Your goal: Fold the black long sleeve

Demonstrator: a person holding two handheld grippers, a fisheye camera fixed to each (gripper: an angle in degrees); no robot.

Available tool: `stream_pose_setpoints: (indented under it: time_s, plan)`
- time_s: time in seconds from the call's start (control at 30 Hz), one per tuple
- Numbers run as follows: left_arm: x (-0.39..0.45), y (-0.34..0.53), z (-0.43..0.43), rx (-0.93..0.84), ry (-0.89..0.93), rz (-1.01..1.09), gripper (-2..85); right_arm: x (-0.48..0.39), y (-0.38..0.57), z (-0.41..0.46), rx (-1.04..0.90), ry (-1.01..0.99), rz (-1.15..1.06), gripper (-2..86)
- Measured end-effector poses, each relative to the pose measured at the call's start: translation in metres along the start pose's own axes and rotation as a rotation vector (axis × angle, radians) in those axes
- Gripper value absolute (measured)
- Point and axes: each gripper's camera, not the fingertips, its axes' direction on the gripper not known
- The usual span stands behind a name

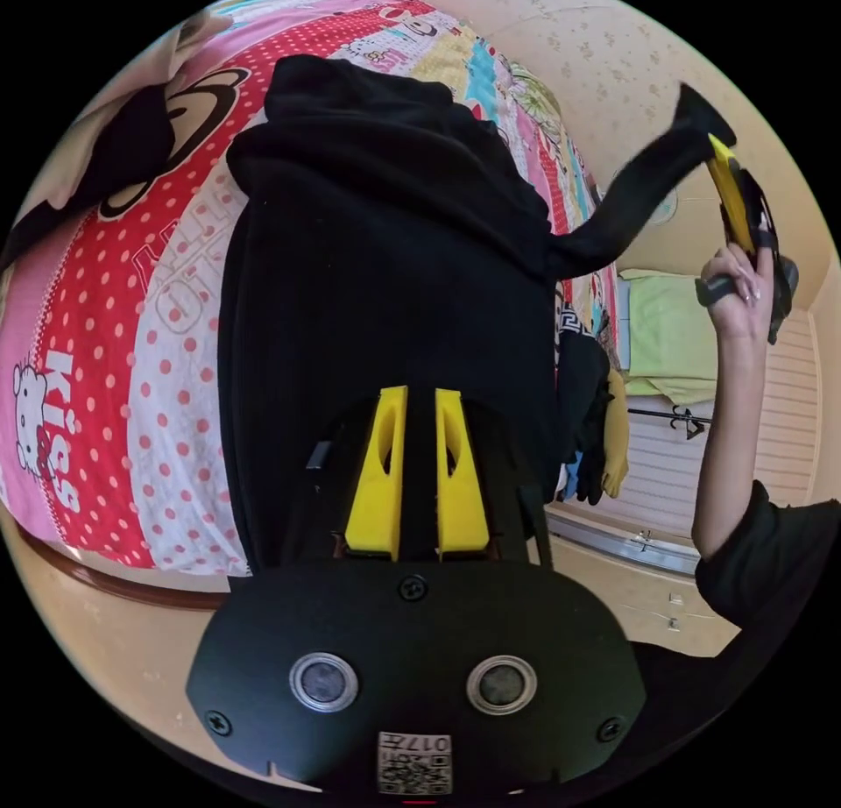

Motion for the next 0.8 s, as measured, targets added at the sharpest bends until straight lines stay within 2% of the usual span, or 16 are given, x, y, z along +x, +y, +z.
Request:
stream_pose_setpoints:
  time_s: [0.07,0.13,0.23,0.3,0.47,0.53,0.6,0.7,0.8]
  plan:
    - [-0.009,0.005,-0.007,0.015,-0.004,-0.026,7.6,0.000,0.020,0.049,-0.139,-0.032,0.075,6.7]
    - [-0.020,0.014,-0.020,0.052,-0.016,-0.038,8.0,0.004,0.050,0.051,-0.139,-0.018,0.116,7.3]
    - [-0.046,0.035,-0.034,0.074,-0.079,-0.085,9.4,0.028,0.112,0.033,-0.271,0.228,0.229,8.3]
    - [-0.067,0.053,-0.039,0.080,-0.048,-0.124,10.4,0.061,0.166,0.013,-0.419,0.377,0.376,9.4]
    - [-0.077,0.081,-0.036,0.050,-0.074,-0.170,12.5,0.095,0.248,-0.026,-0.609,0.531,0.578,11.9]
    - [-0.071,0.087,-0.025,0.004,-0.088,-0.159,13.1,0.092,0.275,-0.027,-0.676,0.523,0.603,12.3]
    - [-0.068,0.094,0.008,-0.141,-0.041,-0.141,14.0,0.080,0.313,-0.022,-0.761,0.513,0.598,12.7]
    - [-0.062,0.110,0.042,-0.290,-0.107,-0.057,15.3,0.061,0.345,-0.039,-0.620,0.450,0.671,12.6]
    - [-0.067,0.120,0.047,-0.285,-0.089,-0.036,16.2,0.055,0.372,-0.048,-0.566,0.276,0.782,12.2]
